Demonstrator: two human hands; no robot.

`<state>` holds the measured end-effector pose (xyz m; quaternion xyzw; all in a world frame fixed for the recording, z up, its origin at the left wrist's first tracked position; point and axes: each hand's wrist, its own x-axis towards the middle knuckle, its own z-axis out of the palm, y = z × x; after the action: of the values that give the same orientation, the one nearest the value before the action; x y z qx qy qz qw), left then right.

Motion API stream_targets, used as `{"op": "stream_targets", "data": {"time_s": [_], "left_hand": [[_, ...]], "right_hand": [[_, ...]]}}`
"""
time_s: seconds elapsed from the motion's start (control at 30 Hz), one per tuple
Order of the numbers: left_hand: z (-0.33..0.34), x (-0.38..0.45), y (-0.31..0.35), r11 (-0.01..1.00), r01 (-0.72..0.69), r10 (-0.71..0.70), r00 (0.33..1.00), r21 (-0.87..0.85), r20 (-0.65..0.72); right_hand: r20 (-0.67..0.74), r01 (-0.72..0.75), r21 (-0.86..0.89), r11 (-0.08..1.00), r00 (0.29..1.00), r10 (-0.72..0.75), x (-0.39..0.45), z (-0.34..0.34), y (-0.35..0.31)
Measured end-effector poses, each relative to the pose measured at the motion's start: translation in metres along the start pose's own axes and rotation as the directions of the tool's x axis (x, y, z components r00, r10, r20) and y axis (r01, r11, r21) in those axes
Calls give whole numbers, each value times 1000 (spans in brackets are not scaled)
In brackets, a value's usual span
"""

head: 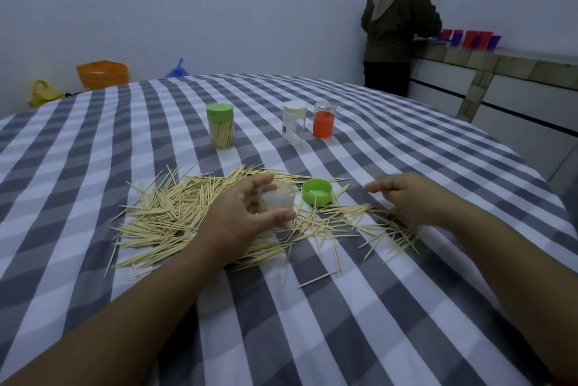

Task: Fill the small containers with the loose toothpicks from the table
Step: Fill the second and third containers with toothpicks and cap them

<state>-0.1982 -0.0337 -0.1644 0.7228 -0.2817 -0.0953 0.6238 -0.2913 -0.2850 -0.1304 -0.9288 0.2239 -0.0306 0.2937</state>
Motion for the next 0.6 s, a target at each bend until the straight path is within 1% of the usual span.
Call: {"op": "stream_targets", "data": {"time_s": [0.07,0.1,0.2,0.33,0.4,0.53,0.6], "left_hand": [[1,0,0,1000,-4,4,1000,0,-8],[1,0,0,1000,-6,6,1000,0,-13],[1,1,0,1000,-9,9,1000,3,-19],[1,1,-2,1000,-10,10,1000,11,-22],[1,1,-2,1000,-13,14,1000,19,-20],[2,1,-1,999,-23,24,999,22,-24],[3,1,-1,999,-26,26,999,24,-25]], "right_hand": [[-2,-76,-9,997,997,76,4,-3,19],[14,-80,-48,996,997,81,5,-4,27],[75,-8,-249,968,997,27,8,-10,43],[159,79,-344,936,987,-24,3,-19,45],[220,100,-361,927,975,-20,-3,-24,41],[343,108,-293,950,939,-1,-14,-31,38],[392,117,-289,950,920,6,-17,-30,40]]}}
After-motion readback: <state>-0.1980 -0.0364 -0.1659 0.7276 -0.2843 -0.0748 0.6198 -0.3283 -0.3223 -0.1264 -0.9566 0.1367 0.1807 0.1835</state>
